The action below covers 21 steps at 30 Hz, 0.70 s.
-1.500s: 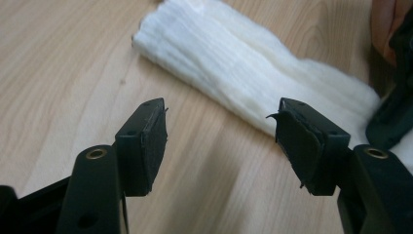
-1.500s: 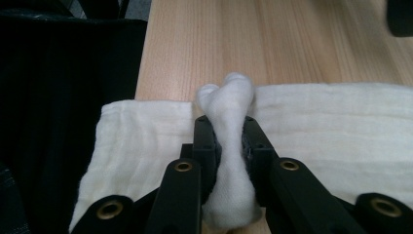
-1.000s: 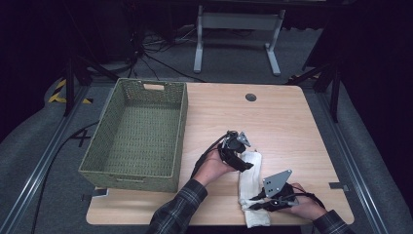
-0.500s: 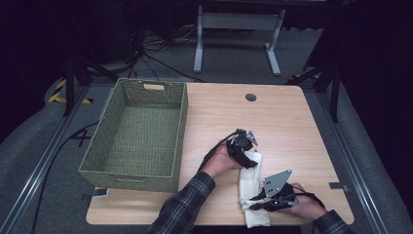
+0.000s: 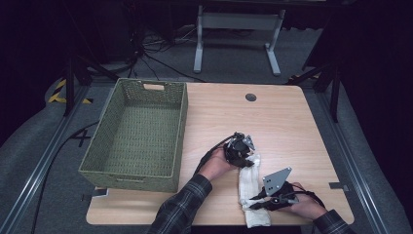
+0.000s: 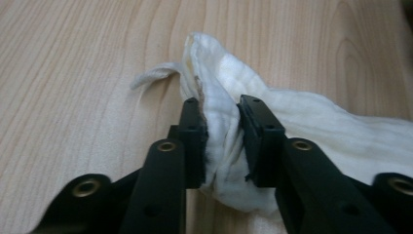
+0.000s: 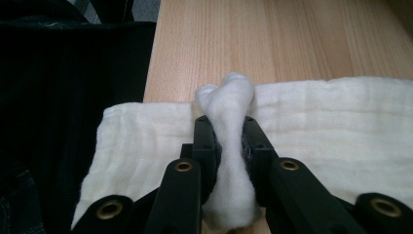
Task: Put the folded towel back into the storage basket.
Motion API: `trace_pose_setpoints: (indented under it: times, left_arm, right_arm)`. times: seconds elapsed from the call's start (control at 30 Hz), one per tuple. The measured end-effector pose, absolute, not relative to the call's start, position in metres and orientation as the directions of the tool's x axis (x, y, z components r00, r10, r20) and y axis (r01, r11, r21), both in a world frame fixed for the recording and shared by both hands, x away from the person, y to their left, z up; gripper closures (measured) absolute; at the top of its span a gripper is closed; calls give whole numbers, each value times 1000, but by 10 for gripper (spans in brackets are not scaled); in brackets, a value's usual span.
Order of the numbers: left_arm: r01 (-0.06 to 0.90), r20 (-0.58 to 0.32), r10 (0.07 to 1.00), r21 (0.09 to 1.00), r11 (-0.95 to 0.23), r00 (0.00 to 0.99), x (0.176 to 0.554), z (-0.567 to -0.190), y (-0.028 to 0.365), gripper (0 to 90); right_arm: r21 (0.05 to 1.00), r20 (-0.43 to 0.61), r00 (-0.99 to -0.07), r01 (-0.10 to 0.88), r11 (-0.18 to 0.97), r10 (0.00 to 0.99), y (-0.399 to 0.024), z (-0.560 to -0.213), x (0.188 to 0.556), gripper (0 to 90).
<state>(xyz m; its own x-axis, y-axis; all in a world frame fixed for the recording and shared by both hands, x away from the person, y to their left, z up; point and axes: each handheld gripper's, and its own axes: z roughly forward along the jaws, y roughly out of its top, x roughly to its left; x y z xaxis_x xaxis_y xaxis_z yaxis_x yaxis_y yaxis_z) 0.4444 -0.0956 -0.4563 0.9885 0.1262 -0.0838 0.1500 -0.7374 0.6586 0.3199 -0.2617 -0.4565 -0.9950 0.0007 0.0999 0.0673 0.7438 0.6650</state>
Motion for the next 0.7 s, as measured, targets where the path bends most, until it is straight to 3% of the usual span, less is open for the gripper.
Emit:
trace_pose_setpoints:
  times: [0.37, 0.7]
  left_arm:
    - [155, -77, 141, 681, -716, 987, 443, -444, -86, 800]
    - [150, -53, 162, 724, -674, 985, 434, -405, -73, 800]
  right_arm:
    - [691, 129, -991, 114, 714, 33, -264, -448, 327, 807]
    - [704, 132, -990, 124, 699, 43, -257, -431, 337, 806]
